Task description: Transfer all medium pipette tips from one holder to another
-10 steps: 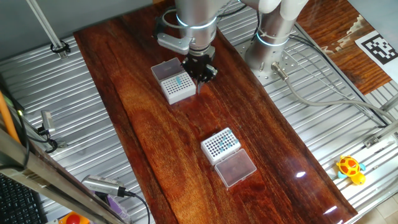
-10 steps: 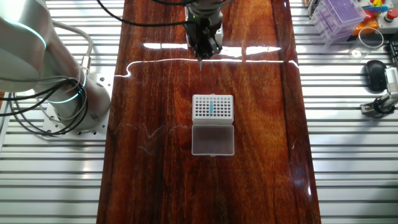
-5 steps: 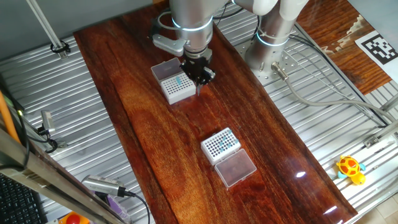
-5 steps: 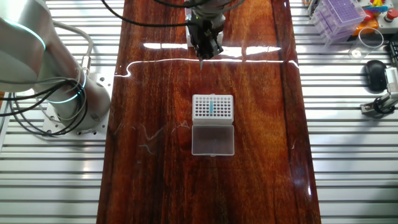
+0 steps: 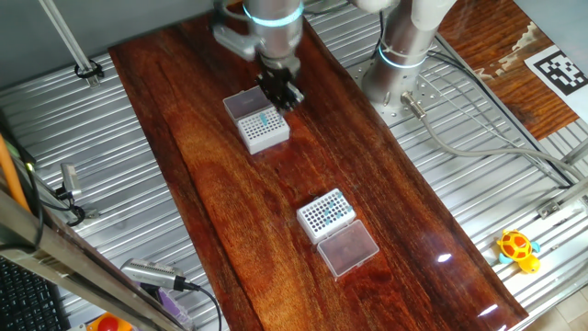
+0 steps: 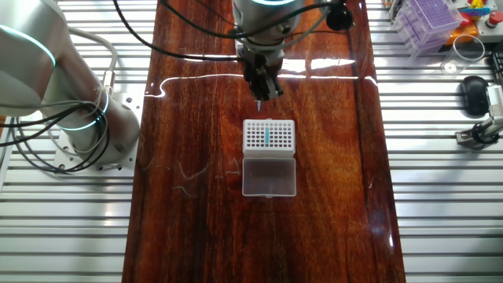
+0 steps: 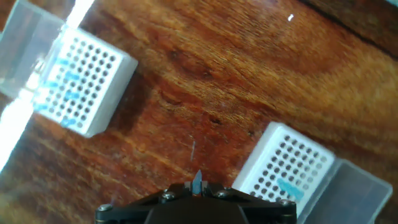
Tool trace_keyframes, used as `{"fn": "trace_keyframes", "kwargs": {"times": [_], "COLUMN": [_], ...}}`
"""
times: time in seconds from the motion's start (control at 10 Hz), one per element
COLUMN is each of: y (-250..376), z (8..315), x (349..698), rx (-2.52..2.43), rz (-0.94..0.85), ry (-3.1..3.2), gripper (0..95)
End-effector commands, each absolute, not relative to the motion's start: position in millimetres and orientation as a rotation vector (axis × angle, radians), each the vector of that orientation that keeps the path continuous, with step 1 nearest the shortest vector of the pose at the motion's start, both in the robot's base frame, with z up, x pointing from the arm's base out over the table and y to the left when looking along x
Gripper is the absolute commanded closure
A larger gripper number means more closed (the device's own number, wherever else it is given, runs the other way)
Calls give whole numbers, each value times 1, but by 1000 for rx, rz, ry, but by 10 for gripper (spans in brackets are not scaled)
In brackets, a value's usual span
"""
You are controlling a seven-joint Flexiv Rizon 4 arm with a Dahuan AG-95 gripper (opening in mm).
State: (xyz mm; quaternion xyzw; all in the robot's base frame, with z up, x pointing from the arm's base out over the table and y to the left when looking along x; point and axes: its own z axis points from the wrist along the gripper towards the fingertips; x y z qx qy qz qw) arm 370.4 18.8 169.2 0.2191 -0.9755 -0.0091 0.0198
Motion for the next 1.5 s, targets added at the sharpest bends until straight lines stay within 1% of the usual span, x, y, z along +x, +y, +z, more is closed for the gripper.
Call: {"fn": "trace_keyframes", "kwargs": {"times": [0.1,0.3,0.5,1.0,1.5], "y": [19,19,17,2,-2], "z": [168,168,165,159,152], "x": [371,371,374,387,391], "rx": [695,677,664,634,650], "rz": [-51,-45,-3,-5,-2], "ry": [-3010,-3023,-3027,-3054,-3067], "gripper": [950,950,950,950,950]}}
